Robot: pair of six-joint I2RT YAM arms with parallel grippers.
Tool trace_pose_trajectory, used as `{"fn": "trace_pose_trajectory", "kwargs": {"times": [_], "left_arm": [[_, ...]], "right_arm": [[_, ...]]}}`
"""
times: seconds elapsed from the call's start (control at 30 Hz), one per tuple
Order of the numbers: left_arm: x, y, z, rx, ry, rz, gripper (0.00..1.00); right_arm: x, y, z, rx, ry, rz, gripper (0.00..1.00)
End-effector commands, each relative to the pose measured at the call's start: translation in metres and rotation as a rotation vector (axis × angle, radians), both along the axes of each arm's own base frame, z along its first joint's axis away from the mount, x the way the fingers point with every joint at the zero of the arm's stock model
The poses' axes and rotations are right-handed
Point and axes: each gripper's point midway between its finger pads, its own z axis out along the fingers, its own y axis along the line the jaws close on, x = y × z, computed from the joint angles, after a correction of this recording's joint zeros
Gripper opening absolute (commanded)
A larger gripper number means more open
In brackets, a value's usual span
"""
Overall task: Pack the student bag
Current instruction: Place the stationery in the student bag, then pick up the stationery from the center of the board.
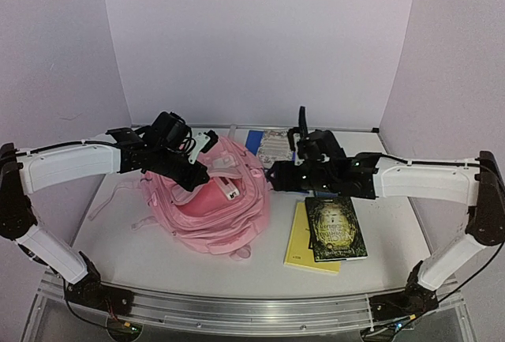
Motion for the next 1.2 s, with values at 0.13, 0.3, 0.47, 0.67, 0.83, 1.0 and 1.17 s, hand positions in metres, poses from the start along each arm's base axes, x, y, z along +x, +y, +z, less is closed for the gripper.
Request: {"fn": "trace_pose_trajectory", "kwargs": {"times": [0.13, 0.3, 0.47, 0.67, 0.83, 1.0, 1.17], "left_arm": [[0.012, -0.009, 0.043, -0.094, -0.095, 0.014, 0.0], [0.011, -0.01, 0.042, -0.096, -0.088, 0.008, 0.0], [0.011, -0.01, 0.042, -0.096, -0.09, 0.006, 0.0], [0.011, -0.012, 0.043, -0.102, -0.084, 0.0, 0.0], [0.011, -0.012, 0.043, -0.101, -0.084, -0.001, 0.0], [0.011, -0.011, 0.042, -0.091, -0.088, 0.003, 0.0], [0.012, -0.011, 0.039, -0.084, -0.088, 0.001, 0.0]], "right_arm": [[0.067, -0.135, -0.05, 0.048, 0.176, -0.351, 0.69], [0.085, -0.193, -0.09, 0.036, 0.283, -0.452, 0.67], [0.088, -0.2, -0.11, 0.055, 0.353, -0.44, 0.63], [0.084, -0.203, -0.127, 0.022, 0.388, -0.454, 0.59], [0.084, -0.198, -0.148, 0.007, 0.44, -0.426, 0.6], [0.096, -0.196, -0.151, -0.013, 0.429, -0.423, 0.59], [0.111, -0.192, -0.158, -0.03, 0.427, -0.412, 0.59]]}}
